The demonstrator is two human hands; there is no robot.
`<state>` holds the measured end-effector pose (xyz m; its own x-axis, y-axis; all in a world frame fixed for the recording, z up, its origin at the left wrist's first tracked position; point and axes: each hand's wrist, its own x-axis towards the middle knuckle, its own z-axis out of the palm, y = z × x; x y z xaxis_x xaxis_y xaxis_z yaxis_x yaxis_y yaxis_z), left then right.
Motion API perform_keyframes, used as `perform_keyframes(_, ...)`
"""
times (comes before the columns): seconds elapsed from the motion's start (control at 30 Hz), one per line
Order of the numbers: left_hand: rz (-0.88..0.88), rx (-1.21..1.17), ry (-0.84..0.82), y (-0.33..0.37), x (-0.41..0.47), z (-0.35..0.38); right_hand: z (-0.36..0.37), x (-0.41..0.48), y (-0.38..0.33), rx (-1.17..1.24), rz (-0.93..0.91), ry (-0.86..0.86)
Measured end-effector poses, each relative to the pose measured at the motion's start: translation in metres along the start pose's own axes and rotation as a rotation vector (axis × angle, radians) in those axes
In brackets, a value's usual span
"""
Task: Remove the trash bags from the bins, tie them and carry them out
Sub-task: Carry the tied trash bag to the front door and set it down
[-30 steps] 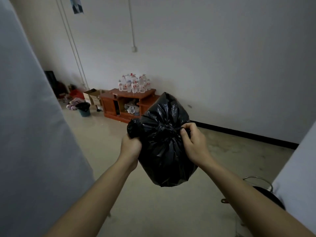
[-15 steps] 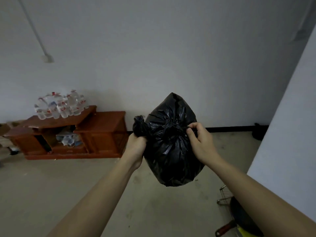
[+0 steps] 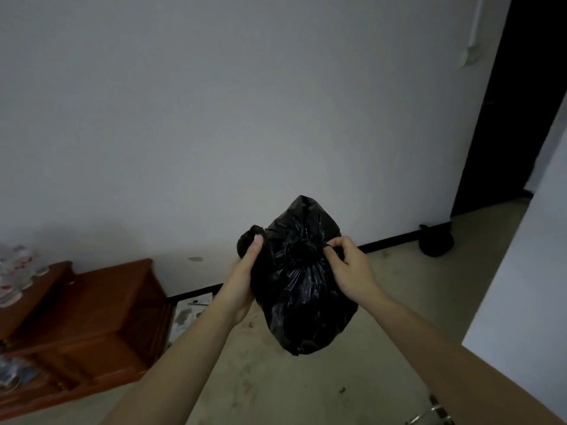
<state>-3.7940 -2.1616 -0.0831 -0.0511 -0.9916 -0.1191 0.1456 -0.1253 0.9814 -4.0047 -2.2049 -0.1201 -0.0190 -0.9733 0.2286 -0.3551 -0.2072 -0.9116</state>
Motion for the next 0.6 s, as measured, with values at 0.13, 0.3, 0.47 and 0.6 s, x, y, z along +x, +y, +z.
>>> perform_keyframes(0.13,0.023,0.060,0.093,0.009,0.120,-0.007,0.005,0.098,0.023,0.029,0.032,-0.026)
perform_keyframes(0.3,0.160,0.317,0.017,-0.005,0.276,0.003,0.009,0.217,0.081,0.067,0.037,-0.040)
perform_keyframes(0.47,0.343,0.455,-0.065,-0.007,0.432,0.032,-0.009,0.327,0.121,-0.008,0.074,0.071)
perform_keyframes(0.6,0.514,0.506,-0.306,0.007,0.541,0.090,-0.051,0.401,0.155,-0.156,0.046,0.188)
